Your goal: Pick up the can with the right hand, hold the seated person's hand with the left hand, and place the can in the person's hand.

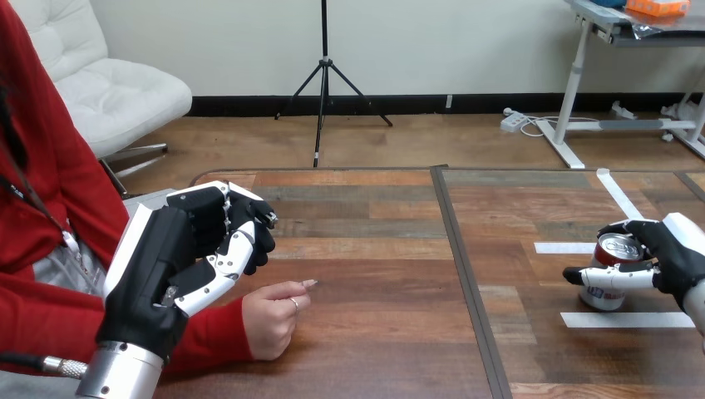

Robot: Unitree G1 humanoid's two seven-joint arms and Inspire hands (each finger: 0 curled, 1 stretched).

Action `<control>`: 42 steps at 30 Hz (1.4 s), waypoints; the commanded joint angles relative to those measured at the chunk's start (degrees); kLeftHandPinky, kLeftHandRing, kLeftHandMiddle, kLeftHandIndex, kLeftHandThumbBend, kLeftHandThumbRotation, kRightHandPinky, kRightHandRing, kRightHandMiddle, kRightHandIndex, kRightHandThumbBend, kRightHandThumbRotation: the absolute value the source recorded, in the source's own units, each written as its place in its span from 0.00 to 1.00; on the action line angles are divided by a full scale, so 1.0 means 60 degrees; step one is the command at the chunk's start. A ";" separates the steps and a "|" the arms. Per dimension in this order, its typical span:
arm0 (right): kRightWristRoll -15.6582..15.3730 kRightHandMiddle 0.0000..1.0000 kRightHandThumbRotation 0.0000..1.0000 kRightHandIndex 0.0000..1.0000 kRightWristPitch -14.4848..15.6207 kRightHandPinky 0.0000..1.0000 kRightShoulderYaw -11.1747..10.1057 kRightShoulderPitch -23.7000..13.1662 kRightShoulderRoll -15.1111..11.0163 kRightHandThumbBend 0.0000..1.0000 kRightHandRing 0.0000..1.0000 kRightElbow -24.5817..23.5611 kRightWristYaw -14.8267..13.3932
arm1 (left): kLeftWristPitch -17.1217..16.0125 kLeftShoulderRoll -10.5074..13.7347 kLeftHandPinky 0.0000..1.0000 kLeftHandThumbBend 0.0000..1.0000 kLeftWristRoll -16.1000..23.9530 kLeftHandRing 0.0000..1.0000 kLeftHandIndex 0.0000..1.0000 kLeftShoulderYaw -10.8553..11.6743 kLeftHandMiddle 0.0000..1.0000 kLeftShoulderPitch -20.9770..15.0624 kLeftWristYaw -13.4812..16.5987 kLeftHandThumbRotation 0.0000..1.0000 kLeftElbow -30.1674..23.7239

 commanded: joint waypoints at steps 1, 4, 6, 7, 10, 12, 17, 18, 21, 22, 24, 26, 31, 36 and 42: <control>0.0000 0.73 0.25 0.74 -0.0238 0.62 0.0019 -0.0927 0.0093 0.75 0.69 -0.0016 -0.0281 | 0.0074 0.0184 0.27 0.08 -0.0069 0.33 0.38 0.0039 0.38 -0.0531 0.0012 0.00 -0.0434; -0.0014 0.69 0.16 0.72 -0.0210 0.57 0.0030 -0.0957 0.0102 0.71 0.64 -0.0017 -0.0350 | 0.0084 0.0202 0.27 0.08 -0.0118 0.33 0.38 0.0060 0.38 -0.0531 -0.0020 0.00 -0.0432; 0.0011 0.66 0.11 0.70 -0.0263 0.55 -0.0001 -0.0956 0.0113 0.69 0.62 -0.0016 -0.0436 | 0.0111 0.0203 0.27 0.09 -0.0111 0.34 0.38 0.0068 0.38 -0.0527 -0.0007 0.00 -0.0458; 0.0019 0.65 0.09 0.69 -0.0280 0.54 -0.0010 -0.0956 0.0116 0.69 0.61 -0.0015 -0.0460 | 0.0119 0.0203 0.27 0.09 -0.0108 0.34 0.38 0.0069 0.38 -0.0526 -0.0003 0.00 -0.0466; 0.0008 0.62 0.04 0.66 -0.0232 0.52 -0.0002 -0.0977 0.0121 0.68 0.58 -0.0018 -0.0548 | 0.0105 0.0189 0.27 0.09 -0.0121 0.33 0.38 0.0084 0.38 -0.0524 0.0009 0.00 -0.0468; -0.0009 0.59 0.02 0.62 -0.0226 0.50 0.0010 -0.0985 0.0108 0.67 0.55 0.0008 -0.0604 | 0.0089 0.0192 0.27 0.09 -0.0124 0.33 0.38 0.0095 0.38 -0.0529 0.0009 0.00 -0.0465; -0.0012 0.56 0.01 0.58 -0.0263 0.49 0.0017 -0.0994 0.0075 0.67 0.52 0.0019 -0.0661 | 0.0053 0.0203 0.27 0.09 -0.0130 0.33 0.38 0.0117 0.38 -0.0553 0.0007 0.00 -0.0447; -0.0014 0.55 0.01 0.57 -0.0266 0.48 0.0019 -0.1000 0.0067 0.67 0.51 0.0026 -0.0666 | 0.0053 0.0207 0.27 0.08 -0.0127 0.33 0.38 0.0119 0.38 -0.0565 0.0006 0.00 -0.0441; -0.0030 0.53 0.00 0.54 -0.0207 0.46 0.0036 -0.1024 0.0051 0.68 0.49 0.0036 -0.0666 | 0.0066 0.0214 0.26 0.08 -0.0139 0.33 0.38 0.0131 0.37 -0.0579 0.0002 0.00 -0.0439; -0.0034 0.52 0.00 0.53 -0.0189 0.46 0.0041 -0.1030 0.0049 0.68 0.49 0.0037 -0.0665 | 0.0069 0.0215 0.26 0.08 -0.0143 0.33 0.38 0.0134 0.37 -0.0580 0.0002 0.00 -0.0440; -0.0054 0.52 0.00 0.53 -0.0186 0.45 0.0055 -0.1035 0.0030 0.68 0.48 0.0030 -0.0685 | 0.0094 0.0210 0.26 0.07 -0.0110 0.33 0.38 0.0135 0.37 -0.0589 0.0034 0.00 -0.0463; -0.0065 0.51 0.00 0.52 -0.0195 0.44 0.0060 -0.1035 0.0015 0.68 0.47 0.0023 -0.0707 | 0.0120 0.0211 0.26 0.07 -0.0099 0.33 0.38 0.0139 0.37 -0.0591 0.0048 0.00 -0.0483; -0.0094 0.50 0.00 0.50 -0.0256 0.43 0.0074 -0.1035 -0.0016 0.71 0.46 0.0028 -0.0776 | 0.0109 0.0223 0.26 0.06 -0.0150 0.33 0.38 0.0155 0.37 -0.0614 0.0019 0.00 -0.0466; -0.0172 0.49 0.00 0.49 -0.0329 0.43 0.0113 -0.1039 -0.0065 0.73 0.45 0.0027 -0.0805 | 0.0097 0.0235 0.26 0.06 -0.0151 0.33 0.38 0.0172 0.37 -0.0638 0.0024 0.00 -0.0452; -0.0218 0.49 0.00 0.49 -0.0296 0.43 0.0100 -0.1069 -0.0122 0.73 0.45 0.0024 -0.0693 | 0.0105 0.0253 0.26 0.05 -0.0096 0.33 0.38 0.0185 0.37 -0.0656 0.0053 0.00 -0.0441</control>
